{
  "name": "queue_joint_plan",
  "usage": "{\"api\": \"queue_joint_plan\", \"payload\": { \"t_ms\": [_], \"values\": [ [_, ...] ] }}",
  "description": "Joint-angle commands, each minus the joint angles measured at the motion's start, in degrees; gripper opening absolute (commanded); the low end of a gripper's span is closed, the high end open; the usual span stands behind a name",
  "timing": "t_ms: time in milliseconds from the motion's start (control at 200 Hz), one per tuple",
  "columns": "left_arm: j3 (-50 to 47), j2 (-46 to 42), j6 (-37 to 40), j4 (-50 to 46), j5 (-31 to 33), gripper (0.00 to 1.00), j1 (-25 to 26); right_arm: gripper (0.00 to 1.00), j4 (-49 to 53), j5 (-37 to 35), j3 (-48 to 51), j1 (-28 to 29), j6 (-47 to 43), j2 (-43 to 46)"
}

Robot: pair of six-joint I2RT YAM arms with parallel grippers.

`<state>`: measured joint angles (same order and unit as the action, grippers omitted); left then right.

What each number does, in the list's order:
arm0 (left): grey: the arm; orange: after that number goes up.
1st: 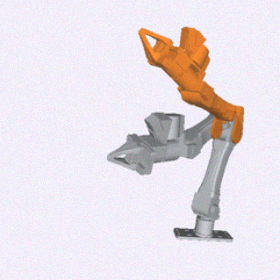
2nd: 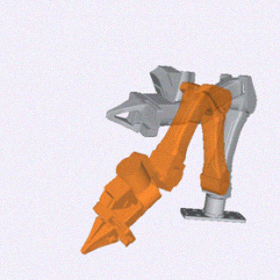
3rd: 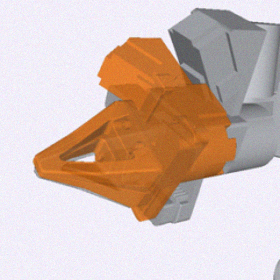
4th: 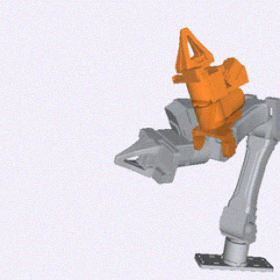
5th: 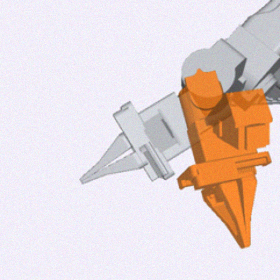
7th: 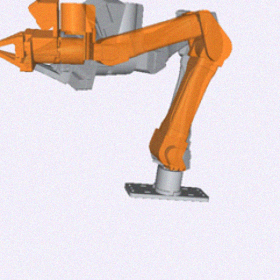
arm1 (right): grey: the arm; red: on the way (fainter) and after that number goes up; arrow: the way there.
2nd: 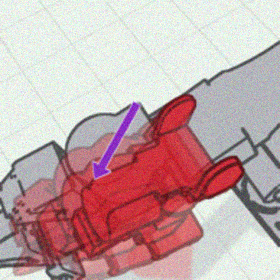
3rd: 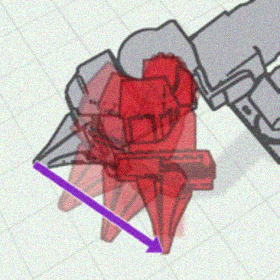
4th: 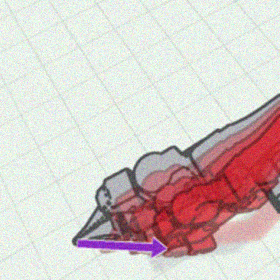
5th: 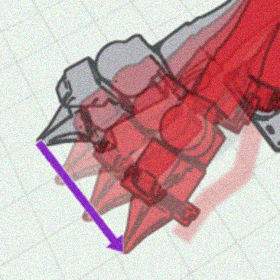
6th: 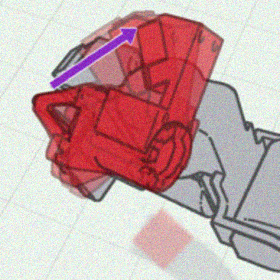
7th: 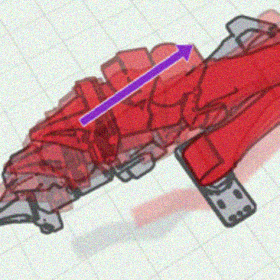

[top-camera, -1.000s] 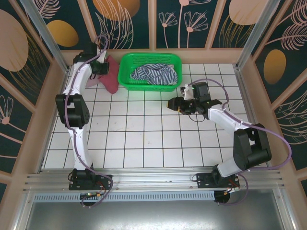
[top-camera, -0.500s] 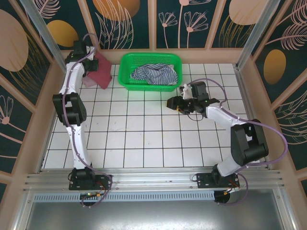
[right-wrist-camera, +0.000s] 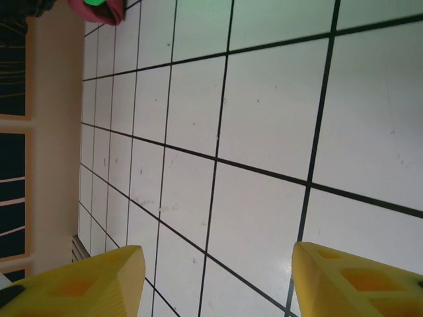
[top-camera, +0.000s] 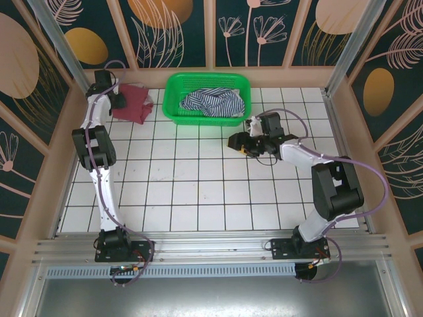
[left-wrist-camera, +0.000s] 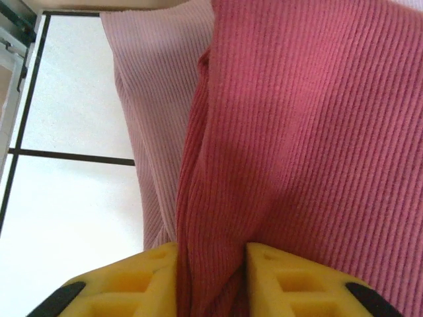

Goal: Fold and stack the tank tops

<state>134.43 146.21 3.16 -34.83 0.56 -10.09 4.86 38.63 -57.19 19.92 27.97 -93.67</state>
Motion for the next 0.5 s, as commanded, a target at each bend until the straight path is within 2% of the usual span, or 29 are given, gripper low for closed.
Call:
{"api": "queue_joint_plan", "payload": {
  "t_ms": [0,220,490],
  "values": [
    [2.2,-1.3,-2.0,1.1,-0.9,0.36,-0.3,0.61,0.3,-0.6,-3.0,0.1,0.1,-0.8],
    [2.2,-4.2,-3.2,-1.5,-10.8,0.4,-0.6,0.62,0.8,-0.4,-5.7,0.2,-0.2,-2.1],
    [2.9,-3.3,-2.3,-5.8,-12.6,0.44,-0.6,0.63,3.9,-1.1,-7.6,0.1,-2.2,-1.8]
  ]
}}
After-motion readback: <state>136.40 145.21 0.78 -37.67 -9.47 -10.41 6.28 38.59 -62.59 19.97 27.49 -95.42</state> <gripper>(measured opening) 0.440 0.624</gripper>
